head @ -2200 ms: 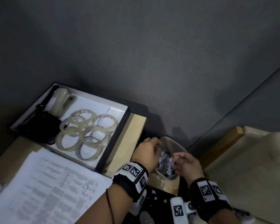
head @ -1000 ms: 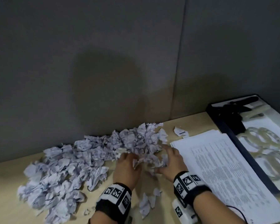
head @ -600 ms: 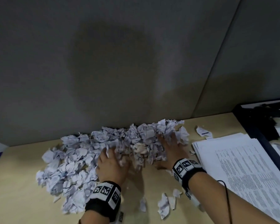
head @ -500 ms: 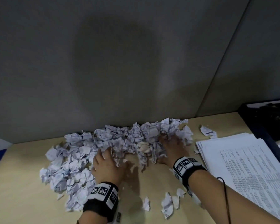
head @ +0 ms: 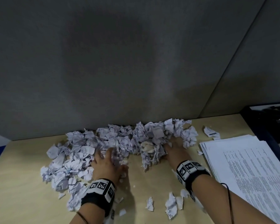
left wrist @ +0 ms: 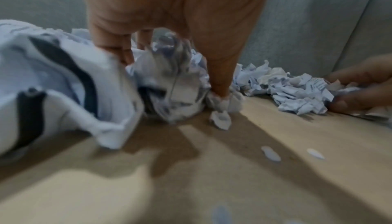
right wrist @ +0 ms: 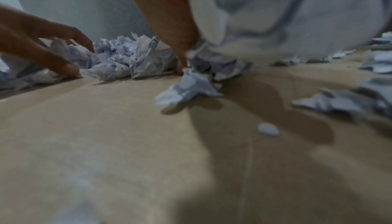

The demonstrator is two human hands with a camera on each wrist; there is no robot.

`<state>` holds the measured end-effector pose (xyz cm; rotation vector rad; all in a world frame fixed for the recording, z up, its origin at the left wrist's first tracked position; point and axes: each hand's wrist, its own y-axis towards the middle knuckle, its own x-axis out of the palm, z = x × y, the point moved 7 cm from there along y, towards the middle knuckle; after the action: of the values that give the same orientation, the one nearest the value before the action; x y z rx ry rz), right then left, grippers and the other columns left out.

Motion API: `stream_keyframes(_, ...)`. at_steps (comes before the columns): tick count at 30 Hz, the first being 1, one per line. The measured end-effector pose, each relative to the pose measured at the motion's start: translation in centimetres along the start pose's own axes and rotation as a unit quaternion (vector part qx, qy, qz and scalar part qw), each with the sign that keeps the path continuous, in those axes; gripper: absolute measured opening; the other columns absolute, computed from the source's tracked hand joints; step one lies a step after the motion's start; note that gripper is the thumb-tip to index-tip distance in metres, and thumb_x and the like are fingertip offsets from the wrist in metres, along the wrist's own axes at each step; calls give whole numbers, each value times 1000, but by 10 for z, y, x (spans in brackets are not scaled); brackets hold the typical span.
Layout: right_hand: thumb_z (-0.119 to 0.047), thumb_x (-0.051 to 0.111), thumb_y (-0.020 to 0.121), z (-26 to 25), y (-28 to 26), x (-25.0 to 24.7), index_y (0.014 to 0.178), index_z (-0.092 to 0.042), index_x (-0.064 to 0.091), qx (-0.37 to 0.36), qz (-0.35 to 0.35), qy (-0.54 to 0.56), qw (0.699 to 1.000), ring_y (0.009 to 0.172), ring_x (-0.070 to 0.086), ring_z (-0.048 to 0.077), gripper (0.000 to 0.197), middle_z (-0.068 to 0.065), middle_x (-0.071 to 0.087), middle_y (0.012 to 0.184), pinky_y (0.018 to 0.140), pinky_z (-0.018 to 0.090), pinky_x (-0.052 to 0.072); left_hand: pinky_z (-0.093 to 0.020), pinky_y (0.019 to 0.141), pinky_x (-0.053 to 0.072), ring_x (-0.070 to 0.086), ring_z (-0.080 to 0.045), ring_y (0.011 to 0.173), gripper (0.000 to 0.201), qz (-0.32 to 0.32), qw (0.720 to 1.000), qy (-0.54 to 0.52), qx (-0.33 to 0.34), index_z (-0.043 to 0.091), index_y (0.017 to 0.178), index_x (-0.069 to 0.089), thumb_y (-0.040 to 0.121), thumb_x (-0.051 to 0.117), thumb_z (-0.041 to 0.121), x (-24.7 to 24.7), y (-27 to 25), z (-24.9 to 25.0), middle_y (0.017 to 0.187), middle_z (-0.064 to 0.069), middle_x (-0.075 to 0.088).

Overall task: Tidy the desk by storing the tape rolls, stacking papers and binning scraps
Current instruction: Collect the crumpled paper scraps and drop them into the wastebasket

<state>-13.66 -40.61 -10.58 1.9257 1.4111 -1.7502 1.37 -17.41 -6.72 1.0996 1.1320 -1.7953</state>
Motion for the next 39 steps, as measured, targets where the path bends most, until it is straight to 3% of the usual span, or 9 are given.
stream_keyframes(5, -29, 41, 98, 1, -16, 1, 147, -25, 27, 1, -18, 34, 999, 124, 46, 32, 51, 16, 31, 144, 98, 34, 41, -44, 93, 46, 36, -40, 119, 54, -6, 999, -28, 31, 34, 128, 46, 80, 68, 25, 10, -4, 13, 138, -12, 24)
stream_keyframes(10, -29, 38, 98, 2, -36, 0, 142, -22, 37, 4, -22, 22, 1000, 109, 55, 30, 45, 14, 43, 130, 85, 31, 46, -38, 87, 52, 56, -35, 94, 47, -29, 994, -83, 70, 28, 116, 56, 75, 71, 13, 13, -10, 29, 122, -10, 31)
stream_keyframes(13, -30, 42, 96, 12, -50, -2, 132, -15, 48, 17, -20, 35, 999, 107, 55, 28, 40, 13, 46, 125, 81, 28, 44, -32, 76, 52, 54, -26, 74, 41, -41, 990, -94, 93, 26, 112, 58, 77, 68, 8, 9, -15, 42, 114, -8, 38)
stream_keyframes(21, -34, 49, 94, 47, -91, -24, 112, -10, 57, 86, 66, 190, 976, 104, 57, 29, 31, 14, 57, 110, 77, 28, 41, -29, 90, 44, 58, -34, 102, 44, -78, 974, -131, 167, 22, 123, 58, 81, 65, 14, 10, -47, 97, 123, -14, 44)
stream_keyframes(23, -34, 51, 94, 59, -100, -27, 111, -9, 58, 114, 81, 252, 957, 104, 58, 30, 31, 16, 62, 109, 79, 28, 42, -28, 88, 45, 59, -32, 98, 40, -84, 970, -130, 186, 24, 120, 59, 82, 65, 15, 15, -57, 112, 125, -13, 45)
stream_keyframes(26, -35, 52, 95, 76, -116, -31, 131, -12, 52, 156, 88, 354, 918, 120, 53, 27, 43, 12, 57, 129, 90, 25, 39, -23, 80, 42, 59, -26, 88, 37, -88, 963, -124, 221, 26, 118, 60, 83, 64, 15, 21, -72, 135, 121, -11, 47)
stream_keyframes(33, -40, 54, 93, 123, -148, -41, 140, -13, 43, 206, 118, 506, 829, 131, 43, 24, 55, 10, 42, 145, 100, 29, 34, -25, 87, 42, 58, -28, 108, 30, -97, 956, -65, 270, 26, 117, 64, 87, 60, 22, 42, -93, 180, 132, -6, 51)
stream_keyframes(36, -34, 56, 93, 148, -166, -48, 133, -8, 50, 227, 149, 544, 794, 124, 49, 26, 48, 14, 50, 137, 97, 30, 37, -27, 89, 45, 57, -27, 111, 30, -117, 951, -54, 281, 29, 118, 63, 88, 56, 27, 54, -100, 202, 130, -8, 55)
stream_keyframes(39, -33, 56, 93, 171, -179, -48, 123, -11, 57, 239, 170, 563, 772, 99, 58, 24, 37, 12, 59, 116, 85, 30, 43, -30, 88, 48, 59, -29, 105, 30, -119, 948, -30, 295, 37, 113, 62, 85, 53, 31, 63, -105, 221, 123, -8, 59)
